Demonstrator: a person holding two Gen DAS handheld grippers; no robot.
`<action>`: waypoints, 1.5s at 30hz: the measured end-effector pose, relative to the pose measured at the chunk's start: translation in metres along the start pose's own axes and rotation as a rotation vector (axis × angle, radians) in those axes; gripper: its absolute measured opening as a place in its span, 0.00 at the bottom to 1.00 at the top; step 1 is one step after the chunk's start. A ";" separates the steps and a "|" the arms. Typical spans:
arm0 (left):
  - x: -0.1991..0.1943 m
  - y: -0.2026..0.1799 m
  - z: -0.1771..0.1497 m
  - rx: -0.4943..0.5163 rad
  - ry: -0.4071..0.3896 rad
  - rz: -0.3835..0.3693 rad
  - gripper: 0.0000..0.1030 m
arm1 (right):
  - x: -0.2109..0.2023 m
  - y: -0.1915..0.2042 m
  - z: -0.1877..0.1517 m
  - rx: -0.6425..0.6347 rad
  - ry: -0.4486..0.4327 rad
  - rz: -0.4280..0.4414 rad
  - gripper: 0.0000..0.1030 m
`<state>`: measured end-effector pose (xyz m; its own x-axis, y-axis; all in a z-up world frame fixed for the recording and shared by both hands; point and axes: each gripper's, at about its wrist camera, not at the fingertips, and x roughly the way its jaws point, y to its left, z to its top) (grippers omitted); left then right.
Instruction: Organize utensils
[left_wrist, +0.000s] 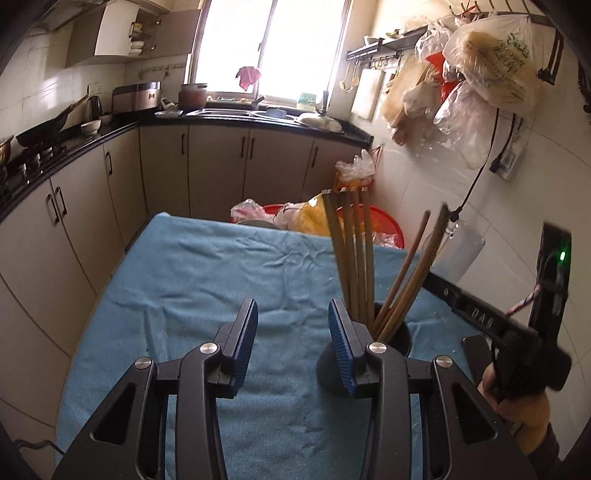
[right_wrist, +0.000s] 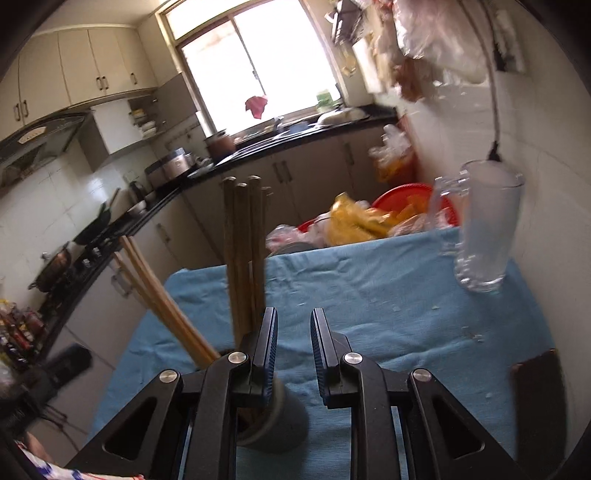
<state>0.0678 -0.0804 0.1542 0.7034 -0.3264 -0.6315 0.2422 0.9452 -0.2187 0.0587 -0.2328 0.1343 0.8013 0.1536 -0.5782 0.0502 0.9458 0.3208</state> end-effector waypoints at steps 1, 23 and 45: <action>0.001 0.000 -0.002 0.002 0.003 0.003 0.37 | 0.000 0.001 0.000 0.000 -0.001 0.016 0.19; -0.071 -0.026 -0.054 0.066 -0.058 0.130 0.62 | -0.097 0.000 -0.062 -0.026 -0.047 -0.089 0.39; -0.157 -0.063 -0.101 0.155 -0.227 0.317 0.91 | -0.178 0.010 -0.118 -0.026 -0.084 -0.114 0.48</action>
<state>-0.1255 -0.0888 0.1920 0.8844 -0.0267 -0.4660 0.0752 0.9935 0.0857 -0.1538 -0.2175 0.1521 0.8381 0.0210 -0.5451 0.1292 0.9632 0.2358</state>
